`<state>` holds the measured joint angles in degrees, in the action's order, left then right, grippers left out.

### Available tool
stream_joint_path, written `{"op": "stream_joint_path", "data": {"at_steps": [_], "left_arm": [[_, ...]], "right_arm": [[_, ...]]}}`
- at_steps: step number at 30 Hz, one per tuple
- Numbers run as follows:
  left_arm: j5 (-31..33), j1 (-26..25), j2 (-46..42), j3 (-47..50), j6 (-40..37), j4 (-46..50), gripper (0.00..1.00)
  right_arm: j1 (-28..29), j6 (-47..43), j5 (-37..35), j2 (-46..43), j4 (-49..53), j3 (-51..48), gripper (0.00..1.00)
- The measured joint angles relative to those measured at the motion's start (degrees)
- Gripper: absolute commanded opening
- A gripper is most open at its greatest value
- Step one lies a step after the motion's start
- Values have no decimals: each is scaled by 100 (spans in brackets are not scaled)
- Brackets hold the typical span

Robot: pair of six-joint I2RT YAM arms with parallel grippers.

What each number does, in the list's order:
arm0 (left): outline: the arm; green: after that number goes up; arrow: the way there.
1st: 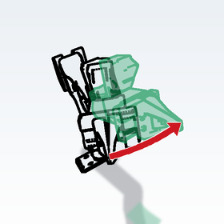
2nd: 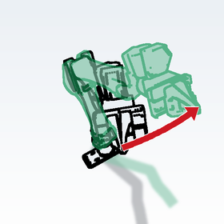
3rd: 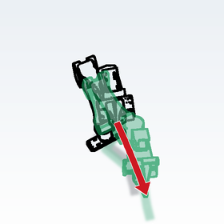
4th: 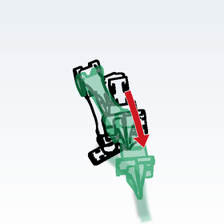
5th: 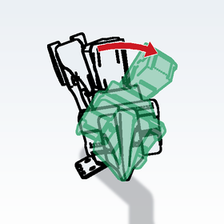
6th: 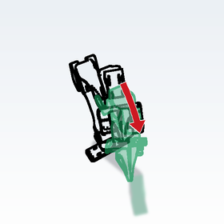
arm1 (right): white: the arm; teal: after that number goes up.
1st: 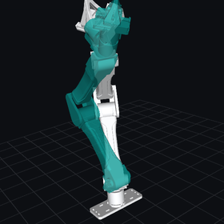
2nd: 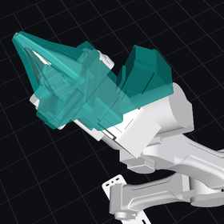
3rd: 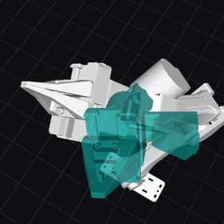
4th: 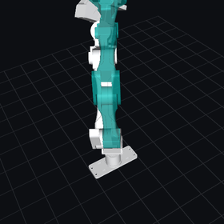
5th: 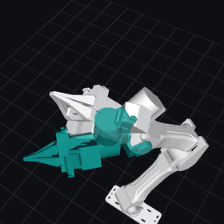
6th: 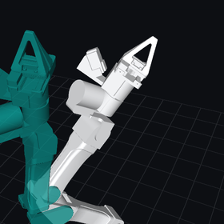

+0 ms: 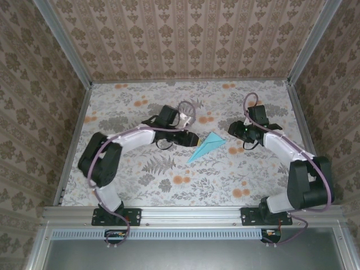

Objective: Fold a paper plane with a square sheet of paper (fold left side to right side)
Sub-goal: Fold the wing for the fifth time at the center of the table, then pick up the paper plane at the center of the table.

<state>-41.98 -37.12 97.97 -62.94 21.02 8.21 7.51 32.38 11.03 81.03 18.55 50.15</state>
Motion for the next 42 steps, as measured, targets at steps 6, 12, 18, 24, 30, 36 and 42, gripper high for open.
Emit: {"op": "stream_joint_path", "data": {"at_steps": [6,12,18,24,30,36,42], "left_arm": [[516,380,-1307,839,39,-227,59],[1023,608,-1895,1556,46,-221,62],[1231,649,-2140,1779,42,-181,62],[1325,715,-2341,1818,35,-81,62],[1381,800,-2529,1910,-7,-9,63],[1405,911,-2649,1963,-28,52,63],[1453,968,-2756,1982,-31,184,64]], "right_arm": [[1075,960,-739,-149,337,-2,55],[2159,1816,-1368,282,439,278,58],[2693,2361,-1939,1161,562,920,59],[2946,2736,-2264,1716,752,1320,59],[3034,3047,-2345,1797,809,1257,56],[3040,3161,-2396,1790,835,960,27],[3049,3104,-2415,1567,887,914,5]]}}
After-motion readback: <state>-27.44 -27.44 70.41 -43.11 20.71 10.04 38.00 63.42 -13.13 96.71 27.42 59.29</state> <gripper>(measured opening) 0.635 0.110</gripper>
